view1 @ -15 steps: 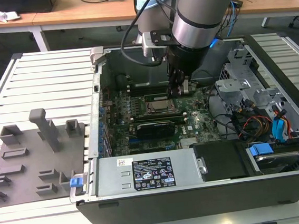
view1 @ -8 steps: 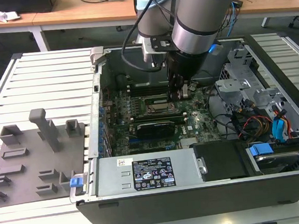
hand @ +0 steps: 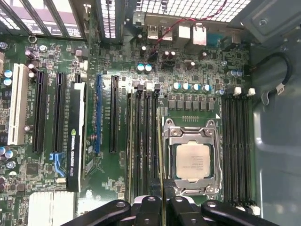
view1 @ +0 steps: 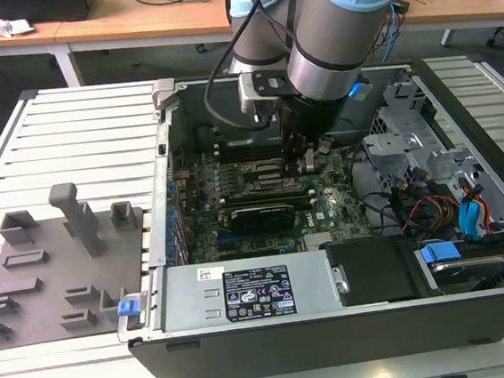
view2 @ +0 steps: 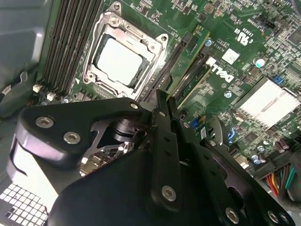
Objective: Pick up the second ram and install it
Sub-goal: 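Insert the second ram into the second slot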
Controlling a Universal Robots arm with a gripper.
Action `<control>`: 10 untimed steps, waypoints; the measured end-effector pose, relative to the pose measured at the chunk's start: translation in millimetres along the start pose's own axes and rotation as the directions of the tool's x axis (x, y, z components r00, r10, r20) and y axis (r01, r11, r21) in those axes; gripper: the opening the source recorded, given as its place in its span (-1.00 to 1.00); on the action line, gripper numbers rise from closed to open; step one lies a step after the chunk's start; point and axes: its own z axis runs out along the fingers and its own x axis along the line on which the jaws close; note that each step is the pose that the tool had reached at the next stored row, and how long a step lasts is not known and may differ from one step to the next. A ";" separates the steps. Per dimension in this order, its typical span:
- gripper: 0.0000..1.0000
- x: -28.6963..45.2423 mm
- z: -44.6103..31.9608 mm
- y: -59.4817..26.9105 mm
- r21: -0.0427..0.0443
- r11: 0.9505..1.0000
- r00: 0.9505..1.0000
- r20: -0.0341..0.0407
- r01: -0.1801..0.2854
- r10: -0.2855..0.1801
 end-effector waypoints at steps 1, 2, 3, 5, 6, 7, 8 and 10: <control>-0.73 0.1 0.6 2.0 0.000 1.000 1.000 -0.001 0.000 0.000; -0.73 0.1 1.3 4.3 0.000 1.000 1.000 -0.002 0.000 0.000; -0.73 0.3 1.9 6.1 0.000 1.000 1.000 -0.003 0.000 0.000; -0.73 0.9 3.0 8.9 0.000 1.000 1.000 -0.003 0.000 0.000; -0.73 1.5 3.1 9.1 0.000 1.000 1.000 -0.003 0.000 0.000; -0.73 2.3 3.2 9.3 0.000 1.000 1.000 -0.003 0.000 0.000; -0.73 3.2 3.2 9.6 0.000 1.000 1.000 -0.003 0.000 0.000; -0.73 4.7 3.6 10.8 0.000 1.000 1.000 -0.003 -0.001 0.001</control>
